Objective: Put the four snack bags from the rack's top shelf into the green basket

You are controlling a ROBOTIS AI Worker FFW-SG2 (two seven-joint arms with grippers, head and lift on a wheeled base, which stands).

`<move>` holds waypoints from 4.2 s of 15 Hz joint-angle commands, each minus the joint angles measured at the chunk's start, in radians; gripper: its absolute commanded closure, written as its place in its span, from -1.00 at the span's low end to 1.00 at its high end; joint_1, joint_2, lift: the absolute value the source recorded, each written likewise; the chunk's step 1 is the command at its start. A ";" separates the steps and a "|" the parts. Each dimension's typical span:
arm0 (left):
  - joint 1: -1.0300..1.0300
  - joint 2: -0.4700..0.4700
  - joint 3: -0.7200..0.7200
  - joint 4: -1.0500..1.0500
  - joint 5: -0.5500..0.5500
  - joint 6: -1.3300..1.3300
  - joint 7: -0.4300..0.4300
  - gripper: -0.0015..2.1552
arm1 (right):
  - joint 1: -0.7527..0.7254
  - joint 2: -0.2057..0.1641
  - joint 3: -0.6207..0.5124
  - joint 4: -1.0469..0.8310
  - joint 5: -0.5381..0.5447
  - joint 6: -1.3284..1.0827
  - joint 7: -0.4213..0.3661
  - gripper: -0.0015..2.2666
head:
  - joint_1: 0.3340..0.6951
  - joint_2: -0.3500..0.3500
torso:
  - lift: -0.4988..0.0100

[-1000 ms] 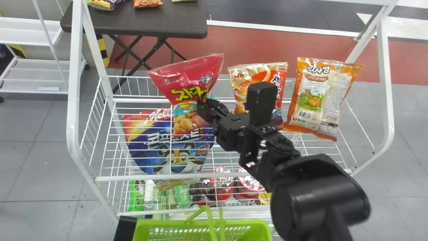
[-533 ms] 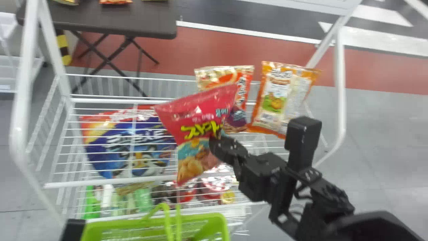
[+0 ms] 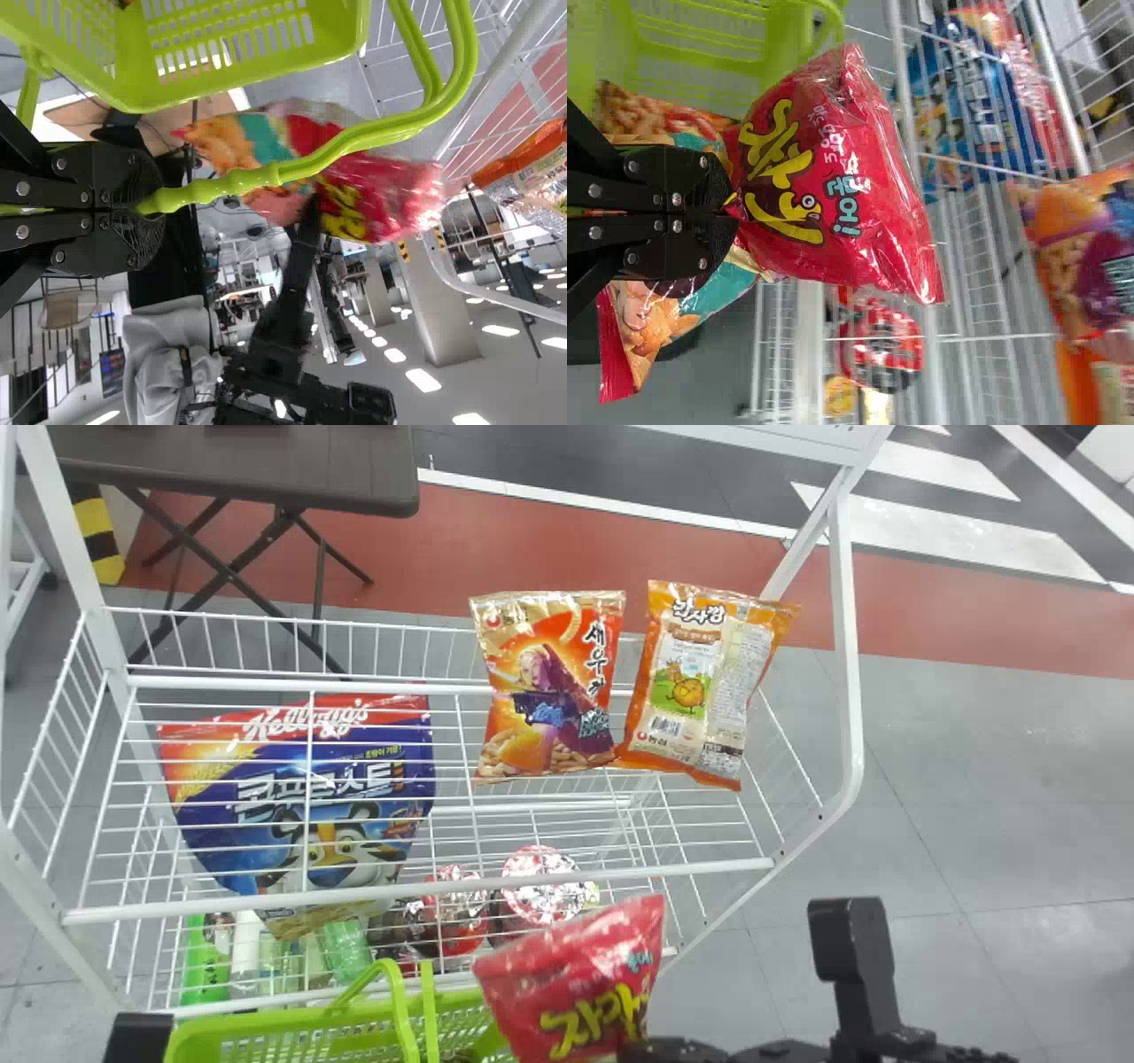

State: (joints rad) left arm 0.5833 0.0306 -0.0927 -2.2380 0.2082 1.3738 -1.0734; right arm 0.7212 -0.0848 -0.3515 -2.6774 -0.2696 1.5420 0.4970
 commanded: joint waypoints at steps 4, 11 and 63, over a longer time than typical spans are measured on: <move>0.015 0.000 -0.022 -0.018 -0.001 0.000 0.001 0.96 | -0.035 0.005 0.135 0.182 -0.091 0.030 -0.002 0.89 | 1.00 -1.00 | 0.96; 0.032 0.006 -0.047 -0.028 -0.004 -0.009 -0.002 0.96 | -0.085 0.030 0.371 0.438 -0.120 -0.196 -0.049 0.56 | 1.00 -1.00 | 0.96; 0.006 -0.005 0.013 0.005 0.036 -0.046 0.029 0.96 | -0.022 0.048 0.042 0.047 -0.054 -0.208 -0.110 0.96 | 1.00 -1.00 | 0.96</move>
State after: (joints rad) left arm 0.5874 0.0316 -0.0866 -2.2394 0.2369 1.3365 -1.0460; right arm 0.6858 -0.0379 -0.2803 -2.6209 -0.2854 1.1781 0.3746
